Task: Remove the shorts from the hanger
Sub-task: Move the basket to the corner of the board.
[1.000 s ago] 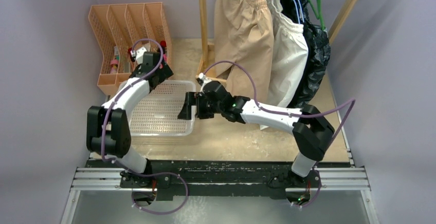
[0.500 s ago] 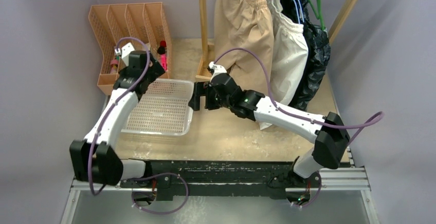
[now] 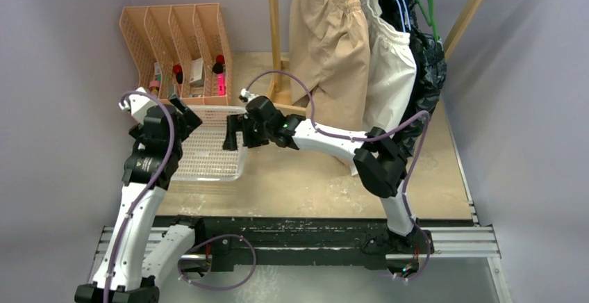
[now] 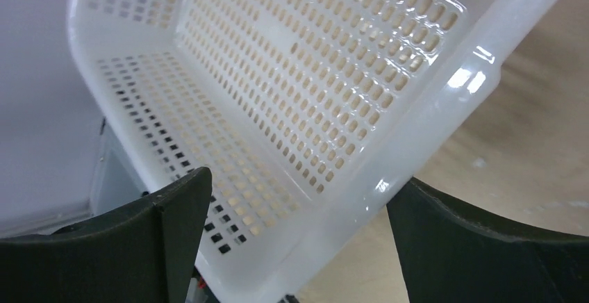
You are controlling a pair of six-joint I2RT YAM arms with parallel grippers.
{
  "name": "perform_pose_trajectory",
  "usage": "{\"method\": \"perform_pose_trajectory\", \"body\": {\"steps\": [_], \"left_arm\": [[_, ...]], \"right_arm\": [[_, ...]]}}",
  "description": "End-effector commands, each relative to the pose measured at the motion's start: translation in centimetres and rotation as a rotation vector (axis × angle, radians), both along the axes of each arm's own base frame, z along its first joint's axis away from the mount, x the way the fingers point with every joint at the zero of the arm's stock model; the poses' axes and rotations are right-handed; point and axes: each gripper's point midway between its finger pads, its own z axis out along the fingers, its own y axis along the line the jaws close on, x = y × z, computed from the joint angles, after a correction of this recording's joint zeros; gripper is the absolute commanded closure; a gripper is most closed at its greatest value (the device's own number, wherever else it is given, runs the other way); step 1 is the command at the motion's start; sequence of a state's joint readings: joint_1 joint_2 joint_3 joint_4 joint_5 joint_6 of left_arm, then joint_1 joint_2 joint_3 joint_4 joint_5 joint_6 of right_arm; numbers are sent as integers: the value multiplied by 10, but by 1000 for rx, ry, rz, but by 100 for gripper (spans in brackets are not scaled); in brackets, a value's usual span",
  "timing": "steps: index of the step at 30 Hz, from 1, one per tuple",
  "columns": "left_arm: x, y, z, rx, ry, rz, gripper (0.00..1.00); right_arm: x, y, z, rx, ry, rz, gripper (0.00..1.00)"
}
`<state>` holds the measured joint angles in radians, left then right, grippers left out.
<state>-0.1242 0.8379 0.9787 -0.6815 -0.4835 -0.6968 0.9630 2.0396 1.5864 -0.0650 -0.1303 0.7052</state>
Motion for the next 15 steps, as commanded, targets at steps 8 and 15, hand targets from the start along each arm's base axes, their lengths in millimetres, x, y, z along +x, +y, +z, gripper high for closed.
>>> {"method": "perform_pose_trajectory", "body": {"steps": [8,15], "left_arm": [[4,-2,11,-9,-27,-14,0],[20,-20,2,-15,-27,-131,0]], "right_arm": [[14,-81,106,-220,-320,-191,1],[9,-201,254,-235,-737,-375,1]]}}
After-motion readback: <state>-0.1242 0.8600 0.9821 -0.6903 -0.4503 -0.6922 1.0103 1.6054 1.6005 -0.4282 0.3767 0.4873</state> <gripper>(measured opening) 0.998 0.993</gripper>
